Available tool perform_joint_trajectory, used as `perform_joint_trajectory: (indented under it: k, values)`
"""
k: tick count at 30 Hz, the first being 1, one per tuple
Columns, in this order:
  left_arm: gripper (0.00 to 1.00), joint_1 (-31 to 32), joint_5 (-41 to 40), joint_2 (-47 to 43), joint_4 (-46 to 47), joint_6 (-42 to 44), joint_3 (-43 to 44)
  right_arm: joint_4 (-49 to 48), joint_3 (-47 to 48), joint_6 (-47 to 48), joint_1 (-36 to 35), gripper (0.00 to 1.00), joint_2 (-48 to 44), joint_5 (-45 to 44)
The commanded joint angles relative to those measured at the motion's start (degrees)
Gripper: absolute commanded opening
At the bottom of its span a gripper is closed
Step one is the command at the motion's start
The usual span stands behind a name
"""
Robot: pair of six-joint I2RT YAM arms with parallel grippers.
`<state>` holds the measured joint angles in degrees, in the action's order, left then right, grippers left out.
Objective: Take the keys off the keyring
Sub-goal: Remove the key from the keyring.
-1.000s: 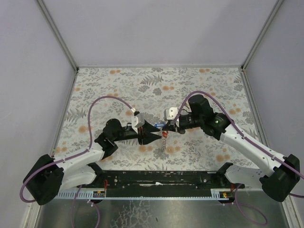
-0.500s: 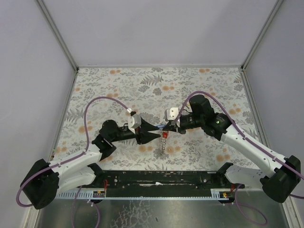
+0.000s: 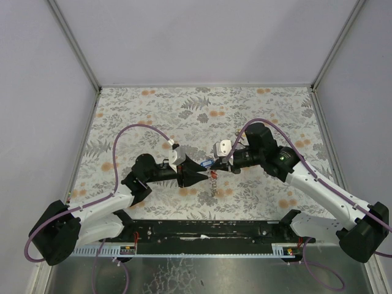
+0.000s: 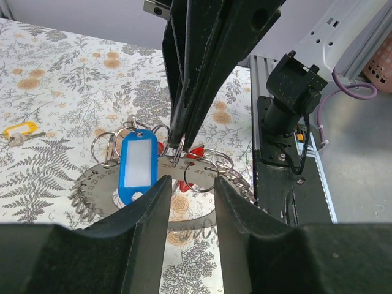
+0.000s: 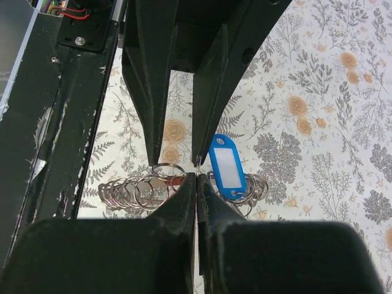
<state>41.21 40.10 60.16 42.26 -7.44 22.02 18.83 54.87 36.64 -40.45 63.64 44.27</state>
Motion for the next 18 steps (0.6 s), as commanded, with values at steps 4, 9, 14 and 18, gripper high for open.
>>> perform_joint_trajectory:
  k: [4, 9, 14, 18]
  values:
    - [0.33, 0.0, -1.8, -1.1, 3.4, -0.5, 1.0, -0.1, 0.1, 2.3, -0.5, 0.00, -2.1, 3.3]
    - [0.28, -0.2, -1.6, -0.7, 3.2, -0.9, 2.0, 0.1, 0.0, 2.6, -0.8, 0.00, -2.0, 3.7]
    - [0.19, -0.1, 0.0, 1.5, 4.2, -2.5, 2.8, 0.2, 0.0, 2.9, -1.2, 0.00, -1.8, 3.8]
    - [0.18, -0.1, 1.2, 2.2, 6.0, -3.9, 2.8, 0.1, -0.1, 2.9, -1.4, 0.00, -1.6, 3.7]
